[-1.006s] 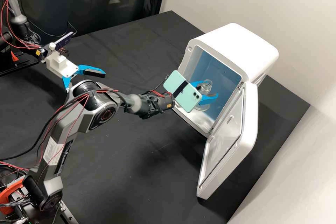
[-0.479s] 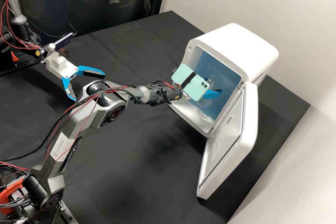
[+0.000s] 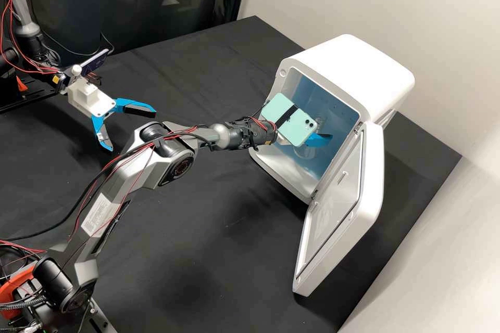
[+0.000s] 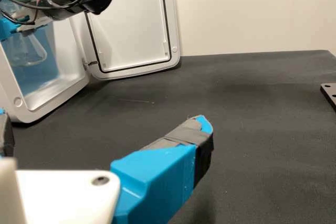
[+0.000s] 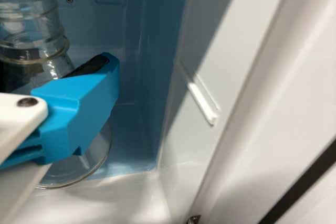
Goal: Place the flask in the incubator
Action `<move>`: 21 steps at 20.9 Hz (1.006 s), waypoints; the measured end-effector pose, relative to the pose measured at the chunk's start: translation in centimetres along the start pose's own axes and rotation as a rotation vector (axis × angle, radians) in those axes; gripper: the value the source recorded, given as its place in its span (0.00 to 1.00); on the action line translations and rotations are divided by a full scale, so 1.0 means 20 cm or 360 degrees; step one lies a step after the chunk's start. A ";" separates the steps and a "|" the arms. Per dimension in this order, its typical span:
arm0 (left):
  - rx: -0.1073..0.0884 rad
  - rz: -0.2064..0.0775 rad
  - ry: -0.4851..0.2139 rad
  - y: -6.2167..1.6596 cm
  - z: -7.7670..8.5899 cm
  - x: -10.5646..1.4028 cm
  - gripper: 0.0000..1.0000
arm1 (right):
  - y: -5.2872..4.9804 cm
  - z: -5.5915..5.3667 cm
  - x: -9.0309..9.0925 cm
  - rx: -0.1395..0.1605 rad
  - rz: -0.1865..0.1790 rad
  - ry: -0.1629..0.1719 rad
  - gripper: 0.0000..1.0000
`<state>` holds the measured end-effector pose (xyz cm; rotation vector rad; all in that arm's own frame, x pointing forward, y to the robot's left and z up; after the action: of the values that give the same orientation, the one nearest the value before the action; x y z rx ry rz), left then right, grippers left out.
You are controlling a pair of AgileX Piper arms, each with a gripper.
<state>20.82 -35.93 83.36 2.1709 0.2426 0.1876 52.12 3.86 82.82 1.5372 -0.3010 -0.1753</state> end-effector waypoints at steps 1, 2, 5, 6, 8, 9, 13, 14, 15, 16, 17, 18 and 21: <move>0.0000 0.0000 0.0000 0.000 0.00 0.00 1.00 | -0.01 -0.01 0.00 -0.0008 -0.0001 0.0000 0.00; 0.0000 0.0000 0.0000 0.000 0.00 0.00 1.00 | -0.02 -0.01 0.01 -0.0020 -0.0004 -0.0004 0.00; 0.0000 0.0000 0.0000 0.000 0.00 0.00 1.00 | -0.09 0.00 0.04 -0.0048 -0.0033 -0.0034 0.00; 0.0000 0.0000 0.0000 0.000 0.00 0.00 1.00 | -0.11 0.00 0.05 -0.0055 -0.0044 -0.0049 0.00; 0.0000 0.0000 -0.0002 0.000 0.00 0.00 1.00 | -0.16 0.02 0.07 -0.0080 -0.0082 -0.0072 0.00; 0.0000 0.0000 -0.0002 0.000 0.00 0.00 1.00 | -0.18 0.02 0.07 -0.0085 -0.0091 -0.0077 0.00; 0.0001 -0.0001 -0.0007 -0.001 0.00 0.00 1.00 | -0.22 0.04 0.09 -0.0084 -0.0112 -0.0098 0.00; 0.0001 -0.0001 -0.0007 -0.001 0.00 0.00 1.00 | -0.23 0.05 0.10 -0.0088 -0.0116 -0.0102 0.00; 0.0001 -0.0001 -0.0007 -0.001 0.00 0.00 1.00 | -0.24 0.05 0.10 -0.0087 -0.0118 -0.0107 0.00; 0.0001 -0.0001 -0.0007 -0.001 0.00 0.00 1.00 | -0.24 0.05 0.10 -0.0087 -0.0118 -0.0108 0.00; 0.0001 -0.0001 -0.0007 -0.001 0.00 0.00 1.00 | -0.25 0.06 0.10 -0.0084 -0.0121 -0.0112 0.00; 0.0002 -0.0002 -0.0011 -0.001 0.01 0.00 1.00 | -0.25 0.06 0.11 -0.0080 -0.0120 -0.0114 0.00; 0.0003 -0.0003 -0.0018 -0.002 0.01 0.00 1.00 | -0.26 0.07 0.11 -0.0079 -0.0116 -0.0121 0.00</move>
<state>20.90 -36.09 83.20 2.1727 0.2383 0.1741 54.27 1.71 77.84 1.4954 -0.2983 -0.2971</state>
